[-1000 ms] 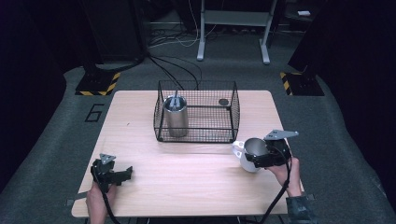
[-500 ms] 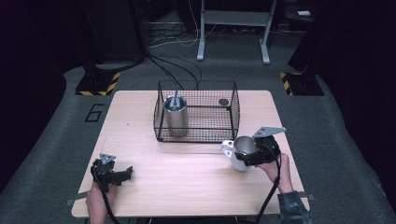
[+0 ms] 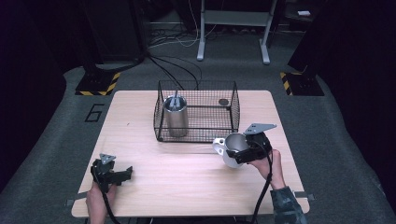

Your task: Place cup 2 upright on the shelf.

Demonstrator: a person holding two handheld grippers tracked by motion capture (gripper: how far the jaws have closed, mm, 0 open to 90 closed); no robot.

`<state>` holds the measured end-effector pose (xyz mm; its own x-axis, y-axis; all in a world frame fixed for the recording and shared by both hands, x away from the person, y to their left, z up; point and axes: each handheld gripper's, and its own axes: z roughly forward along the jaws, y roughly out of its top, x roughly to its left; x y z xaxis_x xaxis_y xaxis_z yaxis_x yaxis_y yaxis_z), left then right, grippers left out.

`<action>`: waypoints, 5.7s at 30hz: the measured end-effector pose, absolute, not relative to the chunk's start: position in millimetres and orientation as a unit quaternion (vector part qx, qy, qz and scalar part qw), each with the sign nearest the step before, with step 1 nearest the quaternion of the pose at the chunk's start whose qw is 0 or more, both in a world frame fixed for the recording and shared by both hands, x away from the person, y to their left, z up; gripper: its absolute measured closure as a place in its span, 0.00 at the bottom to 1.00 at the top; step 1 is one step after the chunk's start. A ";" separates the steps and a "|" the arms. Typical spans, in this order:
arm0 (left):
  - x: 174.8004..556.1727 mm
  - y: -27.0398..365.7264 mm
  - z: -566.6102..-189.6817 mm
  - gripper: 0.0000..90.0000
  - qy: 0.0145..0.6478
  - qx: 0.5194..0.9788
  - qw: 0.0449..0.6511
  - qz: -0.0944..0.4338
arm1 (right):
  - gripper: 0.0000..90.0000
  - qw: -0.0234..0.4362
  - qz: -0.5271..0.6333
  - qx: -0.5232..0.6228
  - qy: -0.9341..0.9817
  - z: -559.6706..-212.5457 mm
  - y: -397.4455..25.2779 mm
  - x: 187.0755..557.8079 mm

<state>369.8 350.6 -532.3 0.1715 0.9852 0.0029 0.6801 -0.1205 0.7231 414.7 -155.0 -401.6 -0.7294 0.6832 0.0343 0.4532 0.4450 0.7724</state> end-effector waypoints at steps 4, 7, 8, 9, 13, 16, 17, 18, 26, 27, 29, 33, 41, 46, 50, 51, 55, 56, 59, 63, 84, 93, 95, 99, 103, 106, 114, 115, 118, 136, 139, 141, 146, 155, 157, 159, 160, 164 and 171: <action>369.8 350.6 -532.2 0.01 0.591 0.704 0.300 0.254 | 0.06 0.142 0.404 0.333 0.840 -396.8 -149.0 416.5; 369.8 350.6 -532.3 0.01 0.591 0.704 0.300 0.254 | 0.06 0.143 0.405 0.332 0.840 -392.9 -145.0 416.8; 369.8 350.6 -532.3 0.01 0.592 0.704 0.300 0.254 | 0.06 0.144 0.406 0.331 0.839 -391.7 -144.4 417.3; 369.9 350.5 -532.5 0.01 0.591 0.703 0.301 0.255 | 0.06 0.146 0.405 0.328 0.841 -390.5 -143.9 418.0; 369.8 350.6 -532.2 0.01 0.591 0.704 0.300 0.254 | 0.07 0.148 0.408 0.327 0.840 -385.0 -142.0 419.4; 369.8 350.6 -532.3 0.01 0.591 0.704 0.300 0.254 | 0.06 0.150 0.411 0.327 0.838 -380.3 -140.3 421.0; 369.9 350.5 -532.5 0.01 0.591 0.703 0.301 0.255 | 0.06 0.150 0.410 0.325 0.839 -378.4 -139.9 421.6; 369.8 350.6 -532.3 0.01 0.591 0.704 0.300 0.254 | 0.06 0.151 0.412 0.324 0.838 -376.9 -139.3 422.2; 369.9 350.5 -532.6 0.00 0.591 0.703 0.302 0.256 | 0.07 0.154 0.413 0.318 0.839 -367.7 -132.8 427.8; 369.8 350.6 -532.3 0.01 0.591 0.704 0.300 0.254 | 0.06 0.156 0.413 0.314 0.841 -367.1 -132.7 429.2; 369.9 350.5 -532.5 0.01 0.591 0.703 0.301 0.255 | 0.06 0.160 0.416 0.314 0.838 -366.1 -131.3 431.5; 369.8 350.6 -532.2 0.01 0.591 0.704 0.300 0.254 | 0.06 0.155 0.416 0.316 0.838 -362.6 -128.5 436.8; 369.8 350.6 -532.3 0.01 0.591 0.704 0.300 0.254 | 0.06 0.157 0.422 0.324 0.832 -357.2 -126.8 451.6; 369.8 350.6 -532.2 0.01 0.591 0.704 0.300 0.254 | 0.06 0.161 0.424 0.323 0.831 -352.7 -125.4 459.6; 369.8 350.6 -532.3 0.01 0.591 0.704 0.300 0.254 | 0.06 0.164 0.420 0.331 0.829 -350.1 -123.7 466.5; 369.8 350.6 -532.2 0.01 0.591 0.704 0.300 0.254 | 0.06 0.166 0.418 0.331 0.829 -349.7 -123.6 468.0; 369.8 350.6 -532.3 0.01 0.592 0.704 0.300 0.254 | 0.06 0.167 0.416 0.334 0.829 -348.1 -121.6 476.2; 369.8 350.6 -532.3 0.01 0.591 0.704 0.300 0.254 | 0.06 0.165 0.414 0.339 0.828 -347.6 -120.3 477.6; 369.8 350.6 -532.3 0.01 0.591 0.704 0.300 0.254 | 0.06 0.168 0.411 0.340 0.829 -346.4 -118.2 481.7; 369.8 350.6 -532.3 0.01 0.591 0.704 0.300 0.254 | 0.06 0.168 0.409 0.341 0.829 -344.5 -115.4 487.2; 369.9 350.7 -532.3 0.01 0.591 0.704 0.300 0.254 | 0.06 0.185 0.396 0.344 0.831 -341.2 -95.9 518.1; 369.9 350.8 -532.3 0.00 0.591 0.704 0.300 0.254 | 0.06 0.192 0.391 0.357 0.826 -341.5 -92.4 528.8; 370.0 350.6 -532.6 0.01 0.591 0.704 0.302 0.255 | 0.06 0.197 0.389 0.354 0.828 -342.6 -92.5 532.2; 370.0 350.6 -532.6 0.01 0.591 0.703 0.302 0.255 | 0.06 0.194 0.384 0.368 0.824 -346.5 -91.3 536.9; 370.0 350.6 -532.6 0.01 0.591 0.703 0.302 0.255 | 0.06 0.196 0.381 0.371 0.824 -350.9 -91.2 543.9; 370.0 350.7 -532.5 0.01 0.591 0.704 0.301 0.255 | 0.06 0.199 0.381 0.379 0.820 -354.4 -89.4 549.1; 370.0 350.7 -532.6 0.01 0.591 0.704 0.302 0.255 | 0.06 0.197 0.372 0.389 0.819 -364.1 -81.3 560.4; 370.0 350.7 -532.5 0.01 0.591 0.704 0.301 0.255 | 0.06 0.194 0.371 0.392 0.819 -365.6 -80.2 561.5; 369.9 350.8 -532.2 0.01 0.591 0.705 0.300 0.254 | 0.06 0.186 0.370 0.398 0.819 -370.9 -77.5 565.2; 369.9 350.8 -532.2 0.00 0.591 0.705 0.300 0.254 | 0.06 0.157 0.357 0.409 0.825 -394.9 -61.0 576.4; 370.0 350.7 -532.6 0.00 0.591 0.704 0.302 0.255 | 0.06 0.153 0.354 0.409 0.827 -397.2 -59.3 577.0; 369.9 350.8 -532.3 0.01 0.591 0.705 0.300 0.254 | 0.06 0.154 0.354 0.411 0.826 -399.1 -58.8 577.5; 369.9 350.8 -532.3 0.01 0.591 0.705 0.300 0.254 | 0.06 0.151 0.354 0.419 0.822 -404.5 -59.4 578.5; 370.0 350.6 -532.6 0.00 0.591 0.704 0.302 0.255 | 0.06 0.143 0.353 0.427 0.820 -415.3 -60.2 579.9; 369.9 350.7 -532.2 0.01 0.591 0.705 0.300 0.254 | 0.06 0.140 0.355 0.430 0.819 -416.9 -60.0 579.9; 369.9 350.7 -532.2 0.01 0.591 0.705 0.300 0.254 | 0.06 0.140 0.353 0.430 0.819 -418.3 -59.7 579.7; 369.9 350.7 -532.2 0.01 0.591 0.705 0.300 0.254 | 0.06 0.139 0.353 0.429 0.820 -419.0 -59.9 579.5; 369.8 350.7 -532.2 0.01 0.591 0.705 0.300 0.254 | 0.06 0.137 0.350 0.432 0.820 -422.5 -60.7 579.7; 369.9 350.7 -532.3 0.00 0.591 0.705 0.300 0.254 | 0.06 0.144 0.340 0.438 0.820 -428.7 -61.3 581.0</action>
<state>369.9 350.7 -532.3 0.1730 0.9849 0.0040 0.6796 -0.1223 0.7233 581.0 -61.3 -428.7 -0.5755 0.8155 0.0611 0.6196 0.3860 0.6834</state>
